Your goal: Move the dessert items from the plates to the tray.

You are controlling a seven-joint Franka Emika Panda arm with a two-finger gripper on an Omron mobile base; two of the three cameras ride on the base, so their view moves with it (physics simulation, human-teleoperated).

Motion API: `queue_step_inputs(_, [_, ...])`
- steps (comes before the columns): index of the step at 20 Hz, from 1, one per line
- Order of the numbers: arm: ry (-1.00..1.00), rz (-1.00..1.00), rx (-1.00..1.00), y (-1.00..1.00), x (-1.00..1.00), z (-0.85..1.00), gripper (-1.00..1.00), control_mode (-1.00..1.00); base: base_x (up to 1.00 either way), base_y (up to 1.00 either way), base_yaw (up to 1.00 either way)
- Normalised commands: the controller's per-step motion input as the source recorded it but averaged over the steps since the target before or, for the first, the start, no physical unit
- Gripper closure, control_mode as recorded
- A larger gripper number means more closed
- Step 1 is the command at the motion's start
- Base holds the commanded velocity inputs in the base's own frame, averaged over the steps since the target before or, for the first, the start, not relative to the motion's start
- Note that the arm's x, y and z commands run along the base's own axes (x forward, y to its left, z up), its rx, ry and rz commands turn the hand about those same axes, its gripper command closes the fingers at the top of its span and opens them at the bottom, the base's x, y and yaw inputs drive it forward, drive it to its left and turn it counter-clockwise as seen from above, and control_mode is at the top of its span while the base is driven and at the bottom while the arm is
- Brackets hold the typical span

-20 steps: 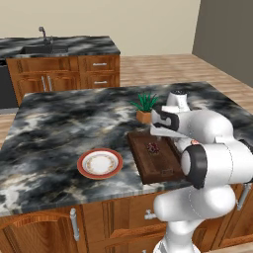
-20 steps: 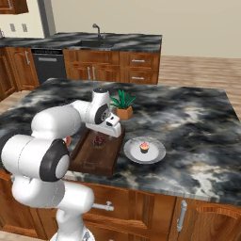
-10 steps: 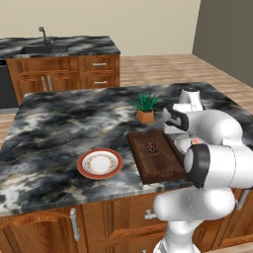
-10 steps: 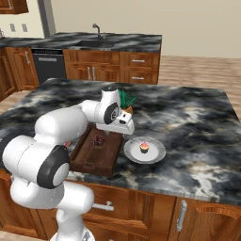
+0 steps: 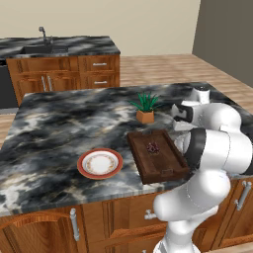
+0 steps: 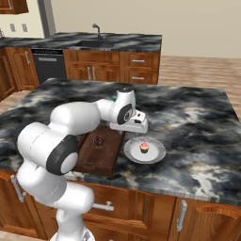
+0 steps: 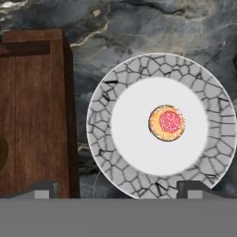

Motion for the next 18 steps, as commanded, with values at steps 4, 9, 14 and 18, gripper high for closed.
queue_step_inputs(4, [0.02, 0.0, 0.06, -0.52, 0.31, -0.11, -1.0, -1.0, 0.0, 0.0, 0.0])
queue_step_inputs(9, [0.0, 0.0, 0.11, -0.59, 0.21, -0.24, -1.0, -1.0, 0.0, 0.0, 0.0])
queue_step_inputs(14, [0.02, 0.02, 0.06, -0.33, 0.18, -0.19, -1.0, -1.0, 0.0, 0.0, 0.0])
queue_step_inputs(18, [0.05, 0.05, 0.0, -0.01, 0.28, -0.14, -1.0, -1.0, 0.0, 0.0, 0.0])
